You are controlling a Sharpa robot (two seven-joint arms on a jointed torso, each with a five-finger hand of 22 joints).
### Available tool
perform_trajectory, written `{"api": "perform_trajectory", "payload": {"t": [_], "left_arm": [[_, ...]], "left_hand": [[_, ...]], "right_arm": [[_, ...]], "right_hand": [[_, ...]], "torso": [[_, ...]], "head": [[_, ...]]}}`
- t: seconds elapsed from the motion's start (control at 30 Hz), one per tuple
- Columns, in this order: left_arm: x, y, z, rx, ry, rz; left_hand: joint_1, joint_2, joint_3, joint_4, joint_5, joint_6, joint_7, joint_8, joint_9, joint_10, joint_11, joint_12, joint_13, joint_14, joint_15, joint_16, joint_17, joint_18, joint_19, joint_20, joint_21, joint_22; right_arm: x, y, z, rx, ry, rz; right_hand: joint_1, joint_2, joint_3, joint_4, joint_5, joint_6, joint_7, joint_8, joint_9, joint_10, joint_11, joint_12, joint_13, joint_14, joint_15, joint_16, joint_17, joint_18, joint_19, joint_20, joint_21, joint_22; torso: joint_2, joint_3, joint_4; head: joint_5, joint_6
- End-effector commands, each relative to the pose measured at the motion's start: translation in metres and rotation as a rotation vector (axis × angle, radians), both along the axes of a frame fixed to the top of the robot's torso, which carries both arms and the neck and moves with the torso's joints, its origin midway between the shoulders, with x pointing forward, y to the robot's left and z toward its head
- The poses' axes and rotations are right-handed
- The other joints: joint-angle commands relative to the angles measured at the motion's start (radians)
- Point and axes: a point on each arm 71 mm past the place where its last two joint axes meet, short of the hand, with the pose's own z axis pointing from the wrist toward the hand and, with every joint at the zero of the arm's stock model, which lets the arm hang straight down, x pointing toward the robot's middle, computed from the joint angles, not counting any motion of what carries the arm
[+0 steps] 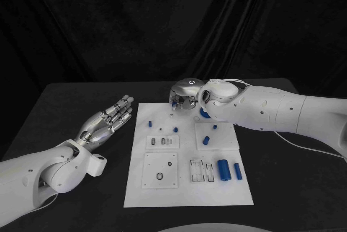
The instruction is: Assemble the parts on the task board
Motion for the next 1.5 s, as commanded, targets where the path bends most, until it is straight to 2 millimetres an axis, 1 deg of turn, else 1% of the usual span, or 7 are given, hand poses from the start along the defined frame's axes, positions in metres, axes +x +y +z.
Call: {"api": "perform_trajectory", "payload": {"t": [0.03, 1.2, 1.27, 1.33, 1.4, 1.47, 1.5], "left_arm": [[-0.002, -0.0005, 0.012, -0.104, -0.129, -0.023], [0.0001, -0.0002, 0.0097, -0.093, -0.11, -0.028], [0.0002, 0.0, 0.0095, -0.091, -0.109, -0.028], [0.0003, 0.0002, 0.0094, -0.09, -0.108, -0.027], [0.0004, 0.0004, 0.0092, -0.089, -0.107, -0.027], [0.0005, 0.0005, 0.0092, -0.089, -0.106, -0.027], [0.0005, 0.0006, 0.0091, -0.088, -0.105, -0.027]], "left_hand": [[0.008, 0.001, 0.006, 0.0, 0.003, -0.002, 0.005, 0.003, 0.0, 0.001, 0.008, -0.006, -0.001, 0.001, -0.041, -0.004, -0.002, 0.017, 0.001, 0.008, -0.003, -0.001], [0.013, 0.005, 0.011, 0.0, 0.0, 0.003, 0.014, 0.004, 0.001, 0.0, 0.018, -0.007, -0.001, 0.001, -0.032, -0.004, -0.002, 0.018, 0.001, 0.018, -0.003, -0.001], [0.013, 0.006, 0.012, -0.001, 0.0, 0.001, 0.015, 0.003, 0.001, 0.0, 0.019, -0.007, -0.001, 0.001, -0.031, -0.004, -0.002, 0.018, 0.001, 0.019, -0.003, -0.001], [0.014, 0.006, 0.013, -0.001, 0.0, -0.001, 0.015, 0.003, 0.0, 0.0, 0.019, -0.007, -0.001, 0.001, -0.03, -0.004, -0.002, 0.018, 0.001, 0.02, -0.003, -0.001], [0.014, 0.006, 0.014, -0.001, 0.0, -0.003, 0.016, 0.003, 0.0, 0.0, 0.019, -0.007, -0.001, 0.001, -0.029, -0.004, -0.002, 0.019, 0.001, 0.021, -0.003, -0.001], [0.014, 0.006, 0.014, -0.001, 0.0, -0.003, 0.016, 0.003, 0.0, 0.0, 0.019, -0.007, -0.001, 0.001, -0.029, -0.004, -0.002, 0.019, 0.001, 0.021, -0.003, -0.001], [0.014, 0.006, 0.014, -0.001, 0.0, -0.003, 0.016, 0.003, 0.0, 0.0, 0.019, -0.007, -0.001, 0.001, -0.029, -0.004, -0.002, 0.019, 0.001, 0.021, -0.003, -0.001]], "right_arm": [[-0.003, -0.0011, -0.0141, -0.032, 0.039, -0.006], [-0.0071, -0.0066, -0.0189, -0.039, 0.061, -0.01], [-0.0067, -0.007, -0.0192, -0.041, 0.063, -0.014], [-0.0061, -0.0075, -0.0196, -0.044, 0.065, -0.025], [-0.0054, -0.0082, -0.0199, -0.048, 0.067, -0.034], [-0.0048, -0.0088, -0.0198, -0.047, 0.065, -0.039], [-0.0045, -0.0093, -0.0197, -0.046, 0.062, -0.042]], "right_hand": [[-0.002, -0.006, 0.007, 0.0, -0.006, -0.006, 0.0, -0.007, 0.0, -0.01, -0.002, -0.004, -0.002, -0.005, 0.002, -0.005, -0.002, -0.012, -0.002, 0.006, -0.002, 0.0], [-0.017, -0.02, 0.022, 0.008, -0.005, -0.029, 0.005, -0.023, -0.005, -0.049, 0.008, -0.009, -0.003, -0.024, 0.01, -0.022, -0.026, -0.009, -0.017, 0.015, -0.014, -0.012], [-0.023, -0.028, 0.026, 0.012, -0.006, -0.05, 0.002, -0.028, -0.01, -0.082, 0.012, -0.01, -0.005, -0.03, 0.014, -0.028, -0.035, -0.007, -0.023, 0.018, -0.019, -0.016], [-0.034, -0.044, 0.022, 0.014, -0.012, -0.145, -0.014, -0.027, -0.032, -0.191, 0.025, -0.009, -0.006, -0.046, 0.007, -0.044, -0.058, -0.002, -0.037, 0.016, -0.033, -0.033], [-0.045, -0.045, -0.014, 0.01, -0.025, -0.287, -0.053, -0.029, -0.066, -0.334, 0.037, -0.007, -0.004, -0.075, 0.005, -0.072, -0.096, 0.004, -0.063, 0.012, -0.063, -0.064], [-0.044, -0.035, -0.043, 0.002, -0.027, -0.385, -0.054, -0.032, -0.076, -0.392, 0.041, -0.004, -0.003, -0.09, 0.008, -0.082, -0.112, 0.008, -0.076, 0.016, -0.078, -0.077], [-0.044, -0.035, -0.044, 0.002, -0.027, -0.387, -0.054, -0.032, -0.076, -0.395, 0.041, -0.004, -0.003, -0.091, 0.008, -0.082, -0.113, 0.008, -0.077, 0.016, -0.079, -0.078]], "torso": [[0.002, 0.0012, 0.002], [-0.001, 0.0001, -0.0006], [-0.001, 0.0, -0.0008], [-0.001, -0.0001, -0.0011], [-0.001, -0.0003, -0.0012], [-0.001, -0.0001, -0.0006], [-0.001, -0.0003, -0.0004]], "head": [[-0.002, -0.001], [0.0, -0.003], [0.0, -0.004], [0.0, -0.004], [0.0, -0.004], [0.0, -0.005], [0.0, -0.005]]}}
